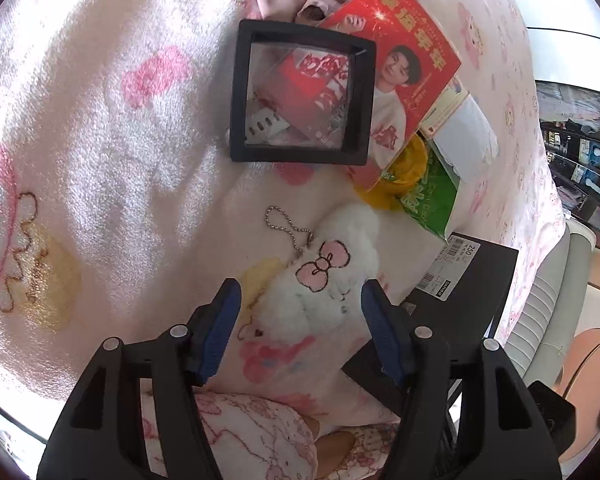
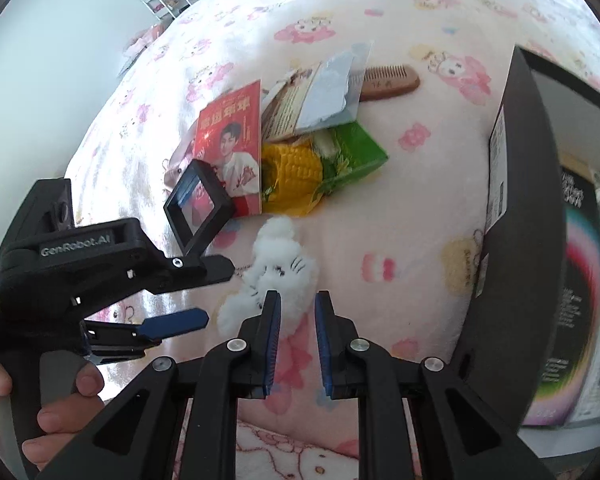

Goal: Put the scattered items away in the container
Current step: 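Position the left gripper around the white plush keychain, then close the left gripper on the white plush keychain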

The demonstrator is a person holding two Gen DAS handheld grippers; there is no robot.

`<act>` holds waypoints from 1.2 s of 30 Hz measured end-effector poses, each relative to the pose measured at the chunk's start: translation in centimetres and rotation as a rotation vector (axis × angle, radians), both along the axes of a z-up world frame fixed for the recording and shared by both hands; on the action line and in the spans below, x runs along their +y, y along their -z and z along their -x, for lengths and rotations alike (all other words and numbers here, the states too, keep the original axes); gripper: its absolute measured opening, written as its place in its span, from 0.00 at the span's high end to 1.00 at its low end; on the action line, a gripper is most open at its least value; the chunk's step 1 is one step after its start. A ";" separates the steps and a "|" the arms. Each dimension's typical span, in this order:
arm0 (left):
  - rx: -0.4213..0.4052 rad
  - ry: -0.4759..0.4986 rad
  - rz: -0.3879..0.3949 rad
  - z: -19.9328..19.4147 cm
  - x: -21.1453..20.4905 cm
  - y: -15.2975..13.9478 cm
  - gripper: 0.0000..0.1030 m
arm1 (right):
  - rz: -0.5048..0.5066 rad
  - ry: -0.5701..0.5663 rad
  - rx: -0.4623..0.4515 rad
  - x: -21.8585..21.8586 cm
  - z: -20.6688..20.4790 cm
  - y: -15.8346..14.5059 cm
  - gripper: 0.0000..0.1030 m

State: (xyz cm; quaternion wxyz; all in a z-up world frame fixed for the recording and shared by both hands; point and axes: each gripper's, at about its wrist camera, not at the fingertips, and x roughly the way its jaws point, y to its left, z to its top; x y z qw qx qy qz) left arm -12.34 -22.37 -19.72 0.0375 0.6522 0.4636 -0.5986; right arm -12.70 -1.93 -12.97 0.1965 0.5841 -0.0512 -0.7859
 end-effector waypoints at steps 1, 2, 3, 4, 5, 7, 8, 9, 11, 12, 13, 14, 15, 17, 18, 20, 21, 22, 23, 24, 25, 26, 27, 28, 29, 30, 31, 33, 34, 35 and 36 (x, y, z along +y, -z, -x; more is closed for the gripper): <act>-0.011 -0.004 -0.007 0.0 0.1 0.3 0.38 | -0.007 -0.009 0.013 -0.1 0.5 -0.1 0.86; -0.022 -0.019 -0.019 -0.1 0.1 0.5 0.38 | -0.021 -0.012 0.021 -0.3 0.9 -0.1 0.85; -0.029 -0.039 -0.023 -0.2 0.1 0.6 0.38 | -0.040 -0.014 0.020 -0.2 1.4 0.3 0.85; -0.035 -0.061 -0.015 -0.3 0.0 0.6 0.37 | -0.063 -0.011 0.017 -0.6 1.8 0.6 0.85; -0.035 -0.076 -0.002 -0.3 -0.1 0.6 0.36 | -0.077 0.008 0.025 -0.7 2.0 0.9 0.85; -0.028 -0.088 -0.012 -0.3 0.1 0.9 0.36 | -0.097 0.033 0.050 -1.1 2.3 1.3 0.85; -0.030 -0.088 -0.033 -0.3 0.4 1.2 0.36 | -0.105 0.036 0.047 -1.3 2.4 1.6 0.85; -0.034 -0.088 -0.059 -0.3 0.5 1.5 0.36 | -0.109 0.036 0.040 -1.6 2.6 2.0 0.85; -0.039 -0.083 -0.103 -0.3 1.1 2.0 0.36 | -0.124 0.031 0.015 -1.6 3.0 2.9 0.86; -0.036 -0.079 -0.112 -0.2 1.3 2.2 0.36 | -0.128 0.035 -0.001 -1.6 3.3 3.5 0.86; -0.033 -0.067 -0.117 -0.1 1.6 2.3 0.37 | -0.132 0.039 -0.023 -1.4 3.6 4.0 0.86; -0.029 -0.057 -0.111 0.0 1.8 2.4 0.38 | -0.127 0.042 -0.042 -1.1 3.8 4.5 0.86; -0.023 -0.047 -0.108 0.1 2.1 2.4 0.41 | -0.112 0.050 -0.056 -0.7 4.0 4.8 0.86; 0.001 -0.028 -0.090 0.7 3.1 2.2 0.47 | -0.071 0.069 -0.091 0.1 4.1 5.4 0.85; 0.017 -0.022 -0.063 0.8 3.2 1.9 0.52 | -0.075 0.060 -0.088 0.1 4.1 5.3 0.86; 0.047 -0.012 0.005 1.0 3.3 1.1 0.62 | -0.057 0.045 -0.093 0.1 3.9 5.3 0.86; 0.071 -0.020 0.033 1.0 3.1 0.7 0.63 | -0.028 0.042 -0.113 0.2 3.9 5.3 0.86; 0.098 -0.031 0.069 0.9 2.8 0.0 0.66 | -0.008 0.035 -0.129 0.4 3.9 5.3 0.86; 0.130 -0.048 0.098 1.0 2.1 -0.6 0.68 | 0.002 0.016 -0.138 0.3 3.8 5.3 0.86; 0.159 -0.062 0.132 0.9 1.6 -1.2 0.68 | 0.011 -0.012 -0.148 0.2 3.5 5.1 0.86; 0.164 -0.072 0.165 0.8 1.3 -1.5 0.68 | 0.035 -0.043 -0.160 0.0 3.2 5.0 0.86; 0.163 -0.097 0.185 0.6 0.9 -1.6 0.68 | 0.063 -0.073 -0.170 -0.1 2.8 4.7 0.86; 0.163 -0.130 0.196 0.2 0.6 -1.7 0.68 | 0.084 -0.089 -0.168 0.1 2.4 4.3 0.86; 0.163 -0.165 0.209 -0.2 0.4 -1.9 0.68 | 0.099 -0.095 -0.155 0.3 2.0 3.9 0.86; 0.170 -0.205 0.237 -0.8 0.1 -2.3 0.66 | 0.119 -0.102 -0.144 0.5 1.8 3.4 0.86; 0.181 -0.232 0.271 -1.4 0.1 -2.8 0.62 | 0.126 -0.103 -0.138 0.6 1.6 3.1 0.86; 0.188 -0.237 0.301 -1.8 0.2 -3.2 0.57 | 0.113 -0.098 -0.126 0.5 1.6 2.8 0.86; 0.195 -0.199 0.331 -1.9 1.0 -3.7 0.51 | 0.061 -0.090 -0.076 0.2 1.9 2.2 0.85; 0.191 -0.172 0.329 -1.7 1.3 -3.6 0.51 | 0.048 -0.083 -0.064 0.1 2.2 2.2 0.85; 0.178 -0.155 0.323 -1.5 1.4 -3.4 0.51 | 0.050 -0.067 -0.069 0.3 2.7 2.3 0.84; 0.155 -0.157 0.317 -1.4 1.3 -3.0 0.51 | 0.056 -0.046 -0.081 0.7 3.5 2.6 0.80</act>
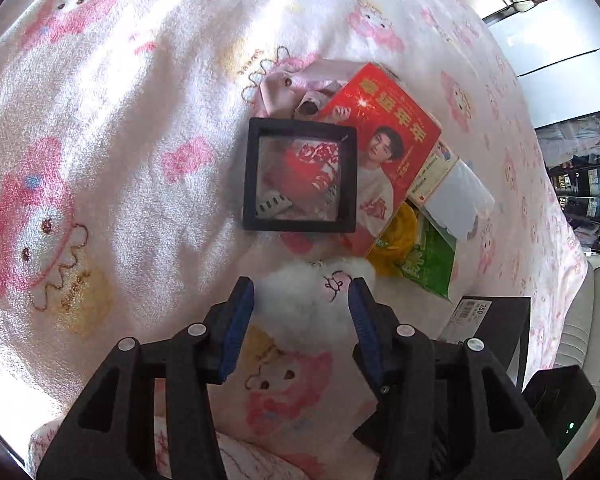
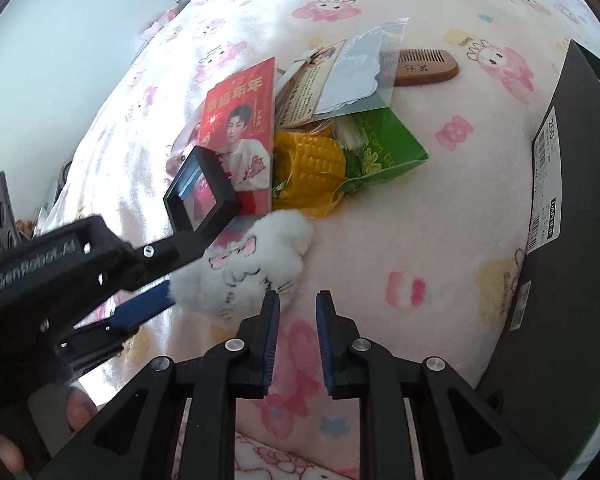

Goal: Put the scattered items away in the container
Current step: 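Close the left gripper on the white plush keychain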

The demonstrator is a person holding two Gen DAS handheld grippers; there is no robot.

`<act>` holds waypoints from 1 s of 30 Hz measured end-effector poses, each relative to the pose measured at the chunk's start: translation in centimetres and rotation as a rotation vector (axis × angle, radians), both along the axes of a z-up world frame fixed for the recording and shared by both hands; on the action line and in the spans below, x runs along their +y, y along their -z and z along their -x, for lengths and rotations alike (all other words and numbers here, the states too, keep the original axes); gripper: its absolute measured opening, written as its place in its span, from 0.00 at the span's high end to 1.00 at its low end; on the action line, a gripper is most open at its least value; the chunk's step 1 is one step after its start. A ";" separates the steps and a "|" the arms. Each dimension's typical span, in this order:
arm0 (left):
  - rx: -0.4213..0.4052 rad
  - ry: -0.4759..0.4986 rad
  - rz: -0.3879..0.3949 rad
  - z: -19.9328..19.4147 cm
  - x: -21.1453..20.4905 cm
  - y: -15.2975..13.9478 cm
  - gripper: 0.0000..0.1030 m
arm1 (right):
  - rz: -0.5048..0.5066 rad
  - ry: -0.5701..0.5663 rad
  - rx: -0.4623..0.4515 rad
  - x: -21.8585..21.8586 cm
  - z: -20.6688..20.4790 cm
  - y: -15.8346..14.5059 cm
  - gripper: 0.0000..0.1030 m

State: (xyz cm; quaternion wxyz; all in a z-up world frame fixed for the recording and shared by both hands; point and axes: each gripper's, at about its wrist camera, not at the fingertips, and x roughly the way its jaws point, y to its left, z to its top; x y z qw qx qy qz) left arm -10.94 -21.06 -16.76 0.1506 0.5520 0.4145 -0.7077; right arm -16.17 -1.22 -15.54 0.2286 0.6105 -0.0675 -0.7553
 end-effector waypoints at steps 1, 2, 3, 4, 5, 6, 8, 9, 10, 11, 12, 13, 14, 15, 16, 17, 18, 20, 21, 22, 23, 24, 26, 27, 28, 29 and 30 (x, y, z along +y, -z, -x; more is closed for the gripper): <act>-0.027 -0.010 -0.009 0.1 -0.1 0.5 0.51 | 0.001 0.023 -0.011 0.4 0.5 0.3 0.77; -0.045 -0.018 -0.025 0.3 -0.2 1.0 0.51 | 0.003 0.041 -0.018 0.8 0.9 0.5 0.74; -0.051 -0.018 -0.048 0.5 -0.3 1.4 0.51 | 0.016 0.045 -0.025 0.7 0.7 0.6 0.74; -0.049 -0.012 -0.064 0.7 -0.2 1.8 0.52 | 0.029 0.045 -0.036 0.7 1.0 0.9 0.74; -0.043 -0.007 -0.071 1.0 -0.1 2.0 0.53 | 0.041 0.041 -0.046 0.6 1.2 1.2 0.72; -0.036 -0.004 -0.066 1.2 0.1 2.1 0.53 | 0.052 0.034 -0.055 0.4 1.5 1.5 0.69; -0.021 -0.002 -0.080 1.3 0.2 2.1 0.53 | 0.060 0.030 -0.067 0.1 2.3 2.4 0.67; 0.001 -0.021 -0.097 1.2 -0.3 2.0 0.53 | 0.056 0.030 -0.066 0.0 2.6 2.8 0.67; 0.026 -0.031 -0.109 1.2 -0.8 1.9 0.53 | 0.054 0.024 -0.057 -0.1 2.7 2.9 0.67; 0.053 -0.040 -0.120 1.3 -1.2 1.7 0.53 | 0.054 0.014 -0.046 -0.1 2.5 2.7 0.69; 0.075 -0.053 -0.130 1.3 -1.6 1.6 0.53 | 0.057 -0.006 -0.035 -0.2 2.1 2.2 0.72; 0.093 -0.063 -0.143 1.4 -2.0 1.6 0.53 | 0.072 -0.039 -0.038 -0.3 1.5 1.8 0.73; 0.102 -0.072 -0.155 1.5 -2.2 1.7 0.52 | 0.094 -0.073 -0.052 -0.3 1.0 1.5 0.74; 0.096 -0.083 -0.158 1.5 -2.4 1.8 0.52 | 0.113 -0.106 -0.067 -0.4 0.3 1.1 0.74; 0.088 -0.098 -0.162 1.2 -2.6 1.9 0.52 | 0.119 -0.127 -0.069 -0.5 -0.2 0.7 0.74; 0.079 -0.109 -0.170 0.9 -2.7 2.0 0.52 | 0.115 -0.133 -0.055 -0.4 -0.6 0.2 0.74; 0.073 -0.113 -0.182 0.6 -2.7 1.9 0.51 | 0.106 -0.127 -0.039 -0.3 -0.8 -0.3 0.74; 0.079 -0.117 -0.189 -0.2 -2.6 1.4 0.50 | 0.093 -0.096 -0.016 0.2 -0.7 -1.0 0.74; 0.089 -0.116 -0.175 -0.4 -2.6 0.9 0.50 | 0.090 -0.079 -0.013 0.4 -0.5 -1.2 0.74; 0.098 -0.108 -0.153 -0.6 -2.5 0.4 0.50 | 0.087 -0.060 -0.016 0.7 -0.2 -1.2 0.74; 0.103 -0.099 -0.132 -0.6 -2.5 0.0 0.50 | 0.081 -0.043 -0.024 0.9 0.0 -1.2 0.73; 0.101 -0.088 -0.117 -0.7 -2.4 -0.2 0.49 | 0.077 -0.034 -0.034 1.0 0.0 -1.1 0.73; 0.075 -0.073 -0.102 0.1 -1.8 0.1 0.48 | 0.074 -0.023 -0.040 1.4 0.0 -1.2 0.73; 0.062 -0.064 -0.100 0.4 -1.4 0.3 0.48 | 0.078 -0.022 -0.035 1.4 -1.0 -1.4 0.71; 0.062 -0.057 -0.101 0.0 -1.5 0.6 0.48 | 0.082 -0.022 -0.034 1.5 -1.1 -1.4 0.69; 0.066 -0.053 -0.097 0.2 -1.2 0.8 0.48 | 0.081 -0.023 -0.037 1.5 -1.0 -1.3 0.68; 0.071 -0.046 -0.089 0.5 -1.0 1.0 0.48 | 0.075 -0.022 -0.042 1.3 -0.4 -0.4 0.68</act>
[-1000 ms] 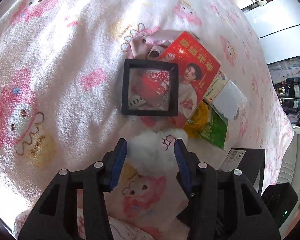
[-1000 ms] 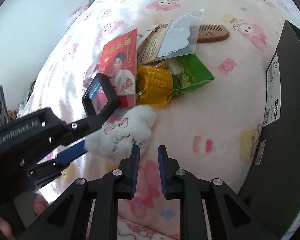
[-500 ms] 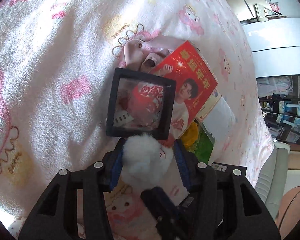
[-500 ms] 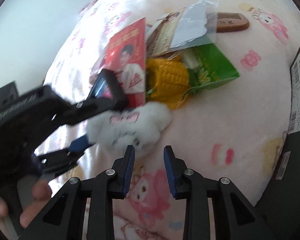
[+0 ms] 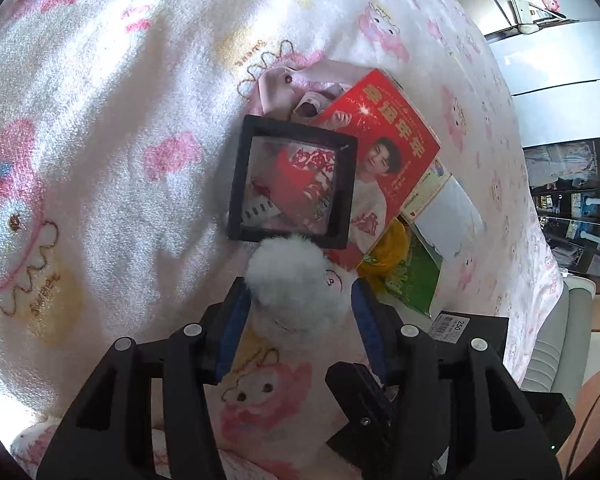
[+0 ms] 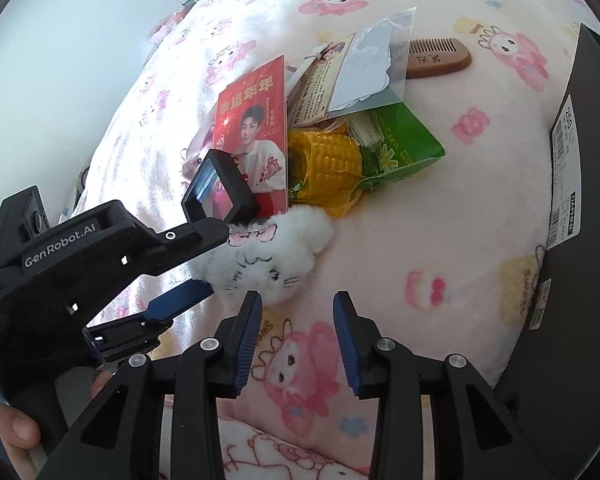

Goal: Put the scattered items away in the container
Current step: 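Close the left gripper on the white plush keychain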

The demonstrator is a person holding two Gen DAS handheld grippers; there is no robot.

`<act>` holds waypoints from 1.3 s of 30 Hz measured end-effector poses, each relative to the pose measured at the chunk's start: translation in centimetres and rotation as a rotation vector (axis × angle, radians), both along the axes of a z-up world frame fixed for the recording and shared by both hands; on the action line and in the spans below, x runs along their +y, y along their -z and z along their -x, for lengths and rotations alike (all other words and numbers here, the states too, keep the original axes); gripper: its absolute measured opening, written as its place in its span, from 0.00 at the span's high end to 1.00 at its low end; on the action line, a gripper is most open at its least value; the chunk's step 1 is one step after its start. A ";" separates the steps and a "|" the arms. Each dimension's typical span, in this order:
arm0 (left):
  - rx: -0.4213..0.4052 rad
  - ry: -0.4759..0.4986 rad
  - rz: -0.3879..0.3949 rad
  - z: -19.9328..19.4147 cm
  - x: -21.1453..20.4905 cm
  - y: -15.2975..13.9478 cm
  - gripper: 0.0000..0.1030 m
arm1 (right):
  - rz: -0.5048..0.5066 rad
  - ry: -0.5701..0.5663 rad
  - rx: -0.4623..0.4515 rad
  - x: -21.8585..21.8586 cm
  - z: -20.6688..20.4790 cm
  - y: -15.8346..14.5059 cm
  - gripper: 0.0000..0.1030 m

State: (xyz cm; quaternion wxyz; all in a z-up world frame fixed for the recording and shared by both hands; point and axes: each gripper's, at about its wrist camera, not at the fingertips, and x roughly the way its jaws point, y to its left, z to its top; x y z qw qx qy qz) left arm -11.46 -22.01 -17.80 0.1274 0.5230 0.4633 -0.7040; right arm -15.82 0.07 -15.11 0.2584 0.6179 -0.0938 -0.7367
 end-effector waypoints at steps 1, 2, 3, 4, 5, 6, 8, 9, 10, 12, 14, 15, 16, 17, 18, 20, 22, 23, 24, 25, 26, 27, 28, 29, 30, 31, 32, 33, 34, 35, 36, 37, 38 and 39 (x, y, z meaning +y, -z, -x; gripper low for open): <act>0.006 0.006 0.007 0.0 0.1 -0.1 0.48 | -0.005 0.003 -0.005 0.1 0.2 0.1 0.68; 0.017 0.010 0.011 0.0 0.1 -0.2 0.48 | -0.007 0.012 -0.012 0.2 0.4 0.2 0.68; 0.032 0.009 0.011 -0.3 -0.1 -0.4 0.48 | -0.003 0.023 -0.020 0.4 0.6 0.3 0.68; 0.040 0.004 0.013 -0.3 -0.3 -0.5 0.47 | 0.004 0.035 -0.026 0.5 0.8 0.4 0.68; 0.042 -0.005 0.015 -0.3 -0.5 -0.5 0.47 | 0.006 0.042 -0.029 0.7 1.0 0.5 0.67; 0.040 -0.013 0.016 -0.3 -0.6 -0.3 0.45 | 0.000 0.044 -0.027 0.4 1.1 0.7 0.64; 0.017 -0.010 0.017 0.0 -0.7 0.1 0.45 | -0.023 0.050 -0.032 0.0 1.4 1.5 0.61; 0.007 -0.004 0.012 0.3 -0.6 0.4 0.45 | -0.026 0.057 -0.047 0.0 1.6 2.0 0.61; -0.003 0.000 0.012 0.7 -0.5 0.7 0.45 | -0.018 0.065 -0.068 0.0 1.8 2.5 0.61; -0.020 -0.014 0.030 1.1 -0.7 1.1 0.47 | 0.014 0.084 -0.093 0.2 2.0 3.3 0.61; -0.019 -0.036 0.034 1.2 -1.1 1.2 0.52 | 0.051 0.104 -0.098 0.4 2.5 3.6 0.61; -0.016 -0.033 0.033 1.3 -1.2 1.2 0.64 | 0.076 0.112 -0.096 0.5 2.7 3.7 0.61; -0.011 -0.026 0.037 1.3 -1.2 1.1 0.70 | 0.098 0.120 -0.095 0.6 3.0 3.7 0.61; 0.002 -0.018 0.042 1.4 -1.1 0.9 0.71 | 0.122 0.131 -0.097 0.8 3.2 3.7 0.61; 0.019 -0.004 0.045 1.4 -0.9 0.6 0.72 | 0.151 0.138 -0.105 1.0 3.4 3.7 0.61; 0.040 0.022 0.056 1.5 -0.5 0.2 0.74 | 0.217 0.124 -0.133 1.2 3.2 3.4 0.61; 0.057 0.038 0.061 1.3 -0.2 -0.3 0.75 | 0.243 0.092 -0.128 1.0 2.5 2.6 0.61; 0.065 0.047 0.055 1.1 0.0 -0.6 0.76 | 0.225 0.078 -0.108 0.8 2.0 2.0 0.61; 0.077 0.056 0.049 0.9 0.1 -0.9 0.76 | 0.206 0.063 -0.090 0.7 1.6 1.5 0.61; 0.091 0.061 0.051 1.0 0.4 -1.3 0.76 | 0.195 0.050 -0.075 0.8 1.1 0.9 0.61; 0.102 0.064 0.054 0.9 0.3 -1.7 0.76 | 0.191 0.046 -0.063 1.0 0.7 0.4 0.61; 0.106 0.054 0.056 0.8 0.0 -2.0 0.76 | 0.185 0.049 -0.054 1.3 0.4 0.0 0.61; 0.103 0.038 0.058 0.6 -0.6 -2.2 0.76 | 0.168 0.058 -0.049 1.5 0.2 -0.3 0.61; 0.089 0.019 0.059 0.4 -1.1 -2.2 0.77 | 0.146 0.066 -0.045 1.7 0.1 -0.4 0.61; 0.066 0.002 0.054 0.5 -1.6 -2.0 0.76 | 0.130 0.071 -0.051 1.8 0.2 -0.2 0.61; 0.048 -0.009 0.035 0.2 -2.1 -1.7 0.76 | 0.131 0.074 -0.072 1.8 0.3 0.1 0.61; 0.035 -0.018 0.007 -0.1 -2.4 -1.2 0.76 | 0.148 0.080 -0.102 1.9 0.5 0.5 0.61; 0.018 -0.029 -0.014 -0.1 -2.6 -0.6 0.76 | 0.170 0.092 -0.130 1.9 0.7 0.9 0.61; 0.009 -0.042 -0.027 -0.3 -2.7 -0.3 0.75 | 0.184 0.100 -0.150 1.7 0.8 1.4 0.60; 0.005 -0.053 -0.031 -0.4 -2.8 -0.1 0.75 | 0.186 0.100 -0.161 1.4 1.0 1.8 0.59; 0.001 -0.057 -0.027 -0.3 -2.8 0.1 0.75 | 0.178 0.095 -0.165 1.0 1.2 2.3 0.58; -0.004 -0.060 -0.018 -0.2 -2.7 0.3 0.74 | 0.164 0.094 -0.169 0.7 1.3 2.8 0.57; -0.008 -0.063 -0.008 -0.2 -2.7 0.4 0.74 | 0.159 0.097 -0.173 0.4 1.5 3.3 0.51; -0.008 -0.062 -0.005 0.0 -2.7 0.6 0.74 | 0.172 0.106 -0.176 0.3 1.8 3.9 0.46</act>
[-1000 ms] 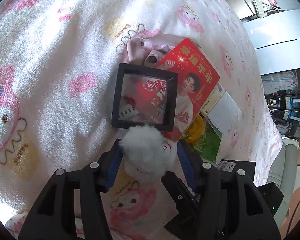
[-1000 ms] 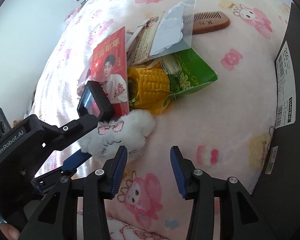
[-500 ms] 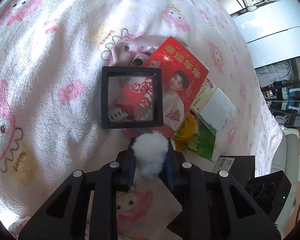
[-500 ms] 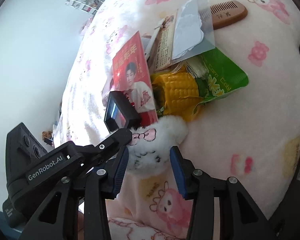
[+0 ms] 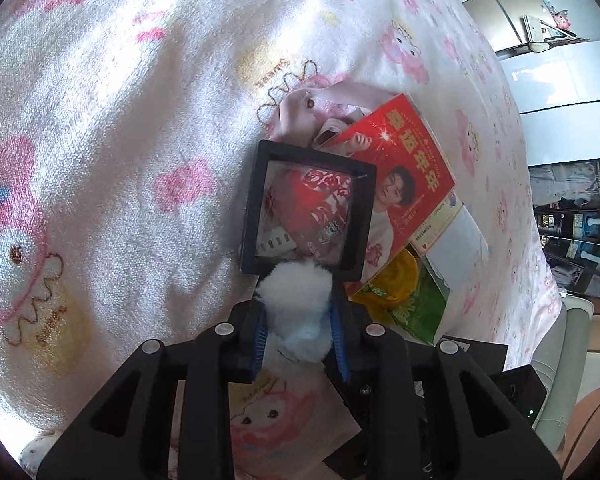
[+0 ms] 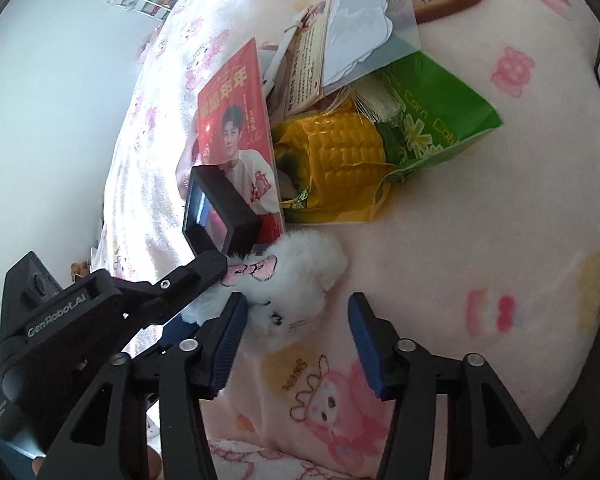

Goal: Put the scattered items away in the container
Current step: 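Close the left gripper on the white plush keychain, then lift the plush keychain and carry it over the cardboard box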

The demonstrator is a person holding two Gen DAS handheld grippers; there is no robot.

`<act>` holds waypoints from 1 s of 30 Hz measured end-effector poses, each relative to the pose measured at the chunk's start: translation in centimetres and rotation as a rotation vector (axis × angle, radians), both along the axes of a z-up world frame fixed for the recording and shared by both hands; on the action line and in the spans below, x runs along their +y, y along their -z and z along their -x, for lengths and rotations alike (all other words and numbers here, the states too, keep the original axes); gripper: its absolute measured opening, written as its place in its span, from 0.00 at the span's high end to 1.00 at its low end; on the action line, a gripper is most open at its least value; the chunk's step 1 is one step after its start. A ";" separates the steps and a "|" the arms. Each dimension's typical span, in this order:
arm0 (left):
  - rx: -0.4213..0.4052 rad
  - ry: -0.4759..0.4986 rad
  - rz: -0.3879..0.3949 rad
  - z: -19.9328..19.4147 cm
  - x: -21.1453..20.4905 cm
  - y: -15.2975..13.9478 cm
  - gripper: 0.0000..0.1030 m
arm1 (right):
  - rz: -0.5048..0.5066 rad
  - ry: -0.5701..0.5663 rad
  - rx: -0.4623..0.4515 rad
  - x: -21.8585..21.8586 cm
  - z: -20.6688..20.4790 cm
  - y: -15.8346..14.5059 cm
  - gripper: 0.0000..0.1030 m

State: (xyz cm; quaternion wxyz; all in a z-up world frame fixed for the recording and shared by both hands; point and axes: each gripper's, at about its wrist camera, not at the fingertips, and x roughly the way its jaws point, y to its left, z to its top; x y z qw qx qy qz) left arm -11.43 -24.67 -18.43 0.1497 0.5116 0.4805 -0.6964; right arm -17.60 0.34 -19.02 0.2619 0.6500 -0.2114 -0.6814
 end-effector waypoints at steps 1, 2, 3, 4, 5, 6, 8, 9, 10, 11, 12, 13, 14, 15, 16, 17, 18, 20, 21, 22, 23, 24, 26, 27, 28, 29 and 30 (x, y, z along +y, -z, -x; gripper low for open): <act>0.000 0.008 -0.009 0.2 0.0 0.3 0.73 | 0.028 0.013 0.000 0.0 0.2 0.6 0.45; 0.002 0.016 -0.022 0.3 -0.1 0.5 0.73 | 0.051 0.016 0.000 -0.1 0.4 1.1 0.45; 0.013 0.025 -0.033 0.3 -0.1 0.4 0.75 | 0.057 0.011 -0.007 -0.1 0.6 1.4 0.46; 0.029 0.042 -0.036 0.4 0.1 0.2 0.77 | 0.064 0.016 -0.004 0.2 0.6 1.2 0.48; 0.050 0.064 -0.033 0.4 0.4 -0.1 0.77 | 0.070 0.017 0.021 0.4 0.5 0.6 0.57; 0.065 0.088 -0.024 0.5 0.9 -0.5 0.77 | 0.070 0.009 0.057 0.6 0.3 -0.3 0.68; 0.090 0.132 -0.007 0.4 1.8 -1.4 0.77 | 0.044 -0.021 0.124 0.7 -0.4 -2.3 0.70; 0.098 0.151 0.001 0.4 2.1 -1.8 0.78 | 0.033 -0.035 0.152 0.8 -0.8 -3.3 0.72; 0.101 0.158 0.000 0.4 2.2 -2.0 0.78 | 0.028 -0.049 0.172 0.9 -1.3 -4.1 0.73; 0.100 0.166 -0.007 0.4 2.2 -2.3 0.78 | 0.040 -0.058 0.177 1.1 -1.7 -4.7 0.73; 0.102 0.170 -0.021 0.2 2.2 -2.5 0.78 | 0.056 -0.060 0.171 1.3 -2.0 -5.1 0.73; 0.107 0.168 -0.036 0.1 2.1 -2.7 0.78 | 0.070 -0.056 0.167 1.5 -2.2 -5.3 0.73; 0.118 0.173 -0.046 -0.1 2.1 -3.2 0.78 | 0.085 -0.052 0.166 1.6 -2.6 -5.5 0.73; 0.129 0.180 -0.043 -0.5 2.2 -3.8 0.78 | 0.094 -0.046 0.169 1.5 -2.6 -5.7 0.73; 0.141 0.184 -0.033 -1.1 2.4 -4.5 0.78 | 0.100 -0.037 0.174 1.8 -2.9 -6.0 0.73; 0.156 0.192 -0.019 -1.2 2.8 -5.3 0.78 | 0.110 -0.030 0.179 0.4 -2.4 -6.2 0.73; 0.170 0.202 -0.009 -1.6 3.1 -6.1 0.78 | 0.119 -0.028 0.187 0.1 -2.8 -6.7 0.73; 0.201 0.225 -0.008 -2.1 3.8 -7.6 0.79 | 0.128 -0.025 0.216 0.5 -4.9 -9.1 0.73; 0.218 0.240 -0.001 -2.4 4.3 -8.5 0.79 | 0.125 -0.025 0.237 1.5 -4.4 -9.9 0.73; 0.235 0.257 0.020 -2.7 5.1 -9.5 0.79 | 0.112 -0.027 0.261 2.0 -4.9 -10.8 0.73; 0.253 0.279 0.047 -2.8 6.0 -10.5 0.79 | 0.096 -0.028 0.284 2.4 -5.4 -10.9 0.73; 0.271 0.304 0.068 -3.0 6.9 -11.5 0.79 | 0.083 -0.028 0.305 3.4 -5.9 -11.6 0.73; 0.303 0.353 0.076 -3.1 8.9 -13.0 0.79 | 0.066 -0.012 0.347 4.5 -6.6 -12.7 0.73; 0.317 0.373 0.073 -3.0 9.8 -13.6 0.79 | 0.059 0.003 0.365 4.3 -6.4 -12.8 0.73; 0.333 0.398 0.068 -3.0 10.8 -14.3 0.79 | 0.054 0.024 0.381 5.5 -6.7 -13.6 0.73; 0.349 0.422 0.062 -2.7 12.0 -14.8 0.79 | 0.052 0.045 0.394 6.9 -7.1 -14.4 0.73; 0.362 0.449 0.060 -2.4 13.2 -15.4 0.79 | 0.052 0.069 0.406 8.6 -7.5 -15.4 0.73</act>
